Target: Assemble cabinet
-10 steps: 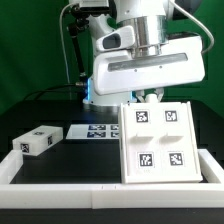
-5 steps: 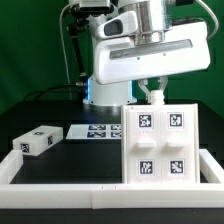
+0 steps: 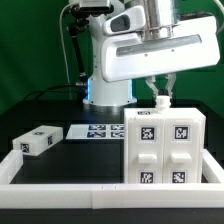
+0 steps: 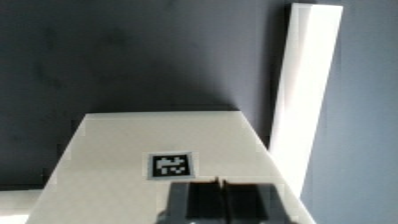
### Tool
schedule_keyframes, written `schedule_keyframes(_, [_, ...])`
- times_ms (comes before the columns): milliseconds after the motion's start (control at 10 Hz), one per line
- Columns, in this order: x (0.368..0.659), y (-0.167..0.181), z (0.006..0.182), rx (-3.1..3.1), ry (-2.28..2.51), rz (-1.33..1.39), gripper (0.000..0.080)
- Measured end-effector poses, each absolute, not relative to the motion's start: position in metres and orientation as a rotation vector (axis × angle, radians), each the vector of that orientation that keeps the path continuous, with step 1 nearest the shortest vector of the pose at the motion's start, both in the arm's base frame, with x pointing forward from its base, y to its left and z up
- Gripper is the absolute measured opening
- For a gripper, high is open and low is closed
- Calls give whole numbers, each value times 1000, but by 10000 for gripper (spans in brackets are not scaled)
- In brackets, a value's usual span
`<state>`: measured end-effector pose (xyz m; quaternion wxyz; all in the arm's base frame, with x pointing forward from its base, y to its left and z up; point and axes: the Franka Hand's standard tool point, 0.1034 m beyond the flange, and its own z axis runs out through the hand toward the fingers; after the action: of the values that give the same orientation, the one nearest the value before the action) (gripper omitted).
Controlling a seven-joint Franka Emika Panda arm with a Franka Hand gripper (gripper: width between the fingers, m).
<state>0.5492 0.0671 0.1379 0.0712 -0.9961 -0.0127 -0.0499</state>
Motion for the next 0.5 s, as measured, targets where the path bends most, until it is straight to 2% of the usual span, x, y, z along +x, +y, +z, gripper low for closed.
schedule_keyframes(100, [549, 67, 138, -2995, -38, -150, 95])
schedule_keyframes(200, [549, 67, 138, -2995, -38, -149, 231])
schedule_keyframes(300, [549, 67, 138, -2995, -38, -149, 231])
schedule_keyframes(400, [547, 65, 135, -2996, -30, -153, 412])
schedule_keyframes(500, [527, 54, 121, -3009, -1, -151, 549])
